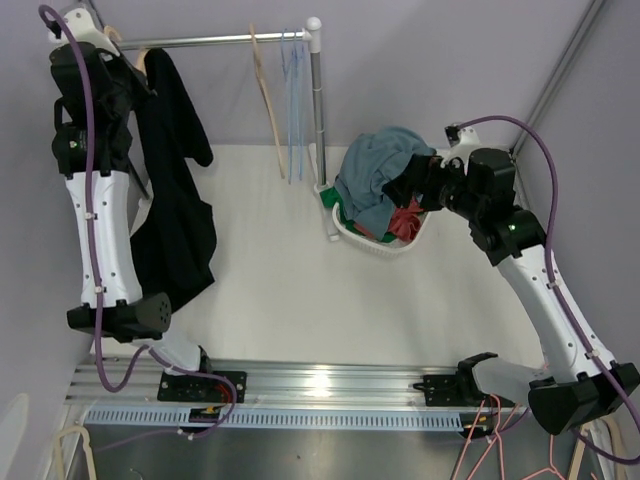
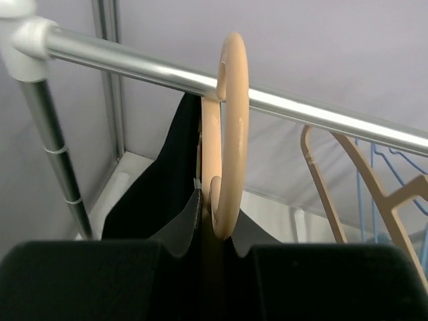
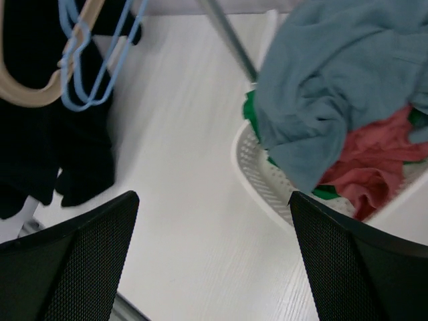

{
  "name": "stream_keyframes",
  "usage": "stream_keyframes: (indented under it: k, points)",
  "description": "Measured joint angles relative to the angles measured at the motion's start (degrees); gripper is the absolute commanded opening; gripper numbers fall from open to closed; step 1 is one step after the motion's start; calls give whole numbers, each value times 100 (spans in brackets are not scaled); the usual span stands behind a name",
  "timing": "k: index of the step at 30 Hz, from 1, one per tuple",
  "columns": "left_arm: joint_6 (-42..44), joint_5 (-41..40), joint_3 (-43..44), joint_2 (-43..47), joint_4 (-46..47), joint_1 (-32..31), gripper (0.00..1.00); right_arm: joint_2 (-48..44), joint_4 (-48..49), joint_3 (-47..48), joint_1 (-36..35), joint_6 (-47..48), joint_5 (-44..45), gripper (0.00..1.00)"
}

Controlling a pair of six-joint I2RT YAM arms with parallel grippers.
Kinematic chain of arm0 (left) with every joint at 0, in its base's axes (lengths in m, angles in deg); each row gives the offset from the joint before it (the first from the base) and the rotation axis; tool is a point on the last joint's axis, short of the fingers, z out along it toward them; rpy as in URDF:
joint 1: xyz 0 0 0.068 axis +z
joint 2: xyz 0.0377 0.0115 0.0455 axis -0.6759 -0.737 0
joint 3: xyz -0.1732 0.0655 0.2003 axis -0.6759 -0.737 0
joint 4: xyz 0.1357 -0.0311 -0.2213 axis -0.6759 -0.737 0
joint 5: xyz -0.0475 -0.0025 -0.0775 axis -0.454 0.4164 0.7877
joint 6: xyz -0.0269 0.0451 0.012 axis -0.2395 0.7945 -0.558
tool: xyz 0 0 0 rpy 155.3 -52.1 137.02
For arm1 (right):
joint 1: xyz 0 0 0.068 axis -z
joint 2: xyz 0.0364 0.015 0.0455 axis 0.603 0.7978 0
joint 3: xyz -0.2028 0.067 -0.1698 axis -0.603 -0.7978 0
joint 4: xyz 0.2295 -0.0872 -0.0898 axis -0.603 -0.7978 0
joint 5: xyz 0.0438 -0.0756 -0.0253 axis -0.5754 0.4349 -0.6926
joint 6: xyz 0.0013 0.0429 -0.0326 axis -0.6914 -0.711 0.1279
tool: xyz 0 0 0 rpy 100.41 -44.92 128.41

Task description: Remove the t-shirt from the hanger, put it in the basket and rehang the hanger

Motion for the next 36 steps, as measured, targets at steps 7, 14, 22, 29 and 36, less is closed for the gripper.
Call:
stream_keyframes:
  k: [7,14,22,29,36]
  points:
    - [-341,-319,-1080,752,-269,-538,1,-28,553,-181,-1392,549,-782,100]
    - [-756,-671,-2253,1779,-483,-909,0,122,1722,-341,-3265,883,-1329,100]
    - [-1130,-695,-2524,2218,-656,-962,1,1329,3174,-286,-4756,1023,-1128,100]
    - [-1220,-706,-2524,2236,-706,-1056,0,2446,3731,389,-5158,1132,-750,99]
    - [-1239,-726,-2557,2271,-715,-1104,1,3060,4190,1071,-5305,1338,-170,0]
